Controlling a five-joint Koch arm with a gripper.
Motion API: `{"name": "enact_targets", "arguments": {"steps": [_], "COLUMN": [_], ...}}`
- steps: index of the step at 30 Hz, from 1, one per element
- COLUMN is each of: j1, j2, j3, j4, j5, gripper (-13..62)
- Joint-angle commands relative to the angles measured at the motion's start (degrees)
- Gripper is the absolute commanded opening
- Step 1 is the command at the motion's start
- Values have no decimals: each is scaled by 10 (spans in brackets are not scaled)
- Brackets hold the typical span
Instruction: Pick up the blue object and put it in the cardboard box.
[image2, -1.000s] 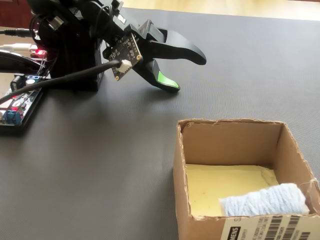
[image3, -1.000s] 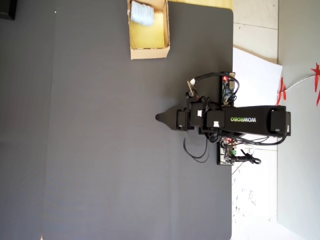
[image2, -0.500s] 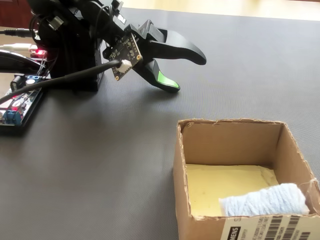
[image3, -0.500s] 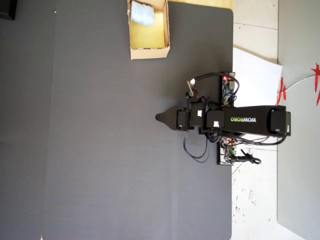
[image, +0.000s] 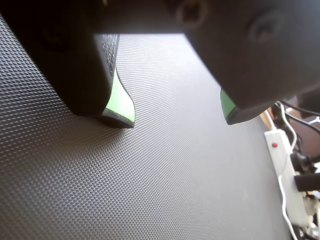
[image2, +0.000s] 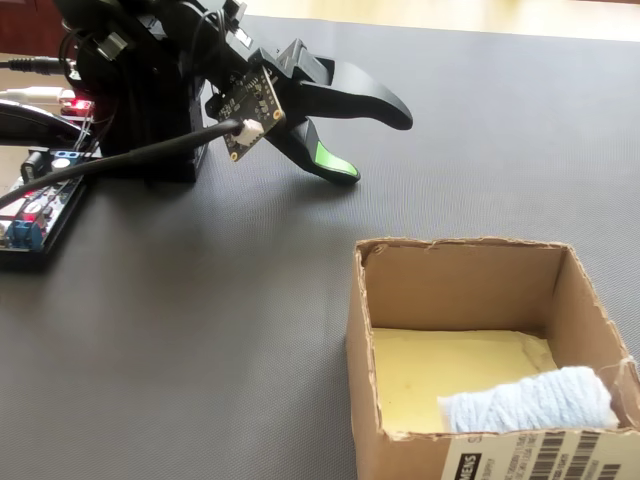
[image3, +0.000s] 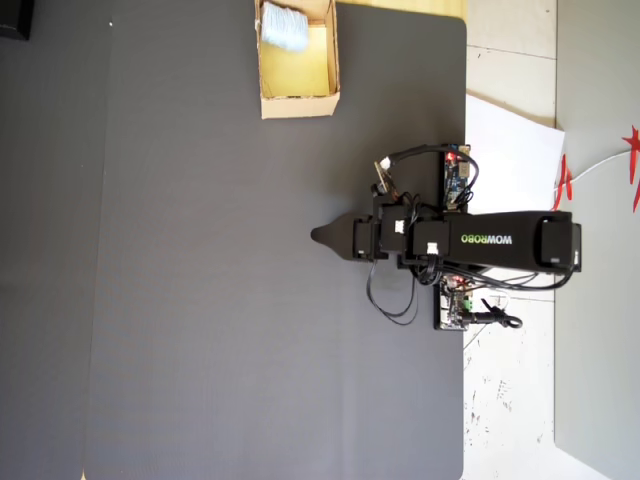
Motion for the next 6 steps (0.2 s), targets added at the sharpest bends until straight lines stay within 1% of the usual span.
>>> {"name": "enact_targets", "arguments": {"steps": [1,6], "j1": [-1,-1], "j2": [51,51], "j3": [22,22], "j4": [65,65], "j5": [6,6], "gripper": [341,341]}}
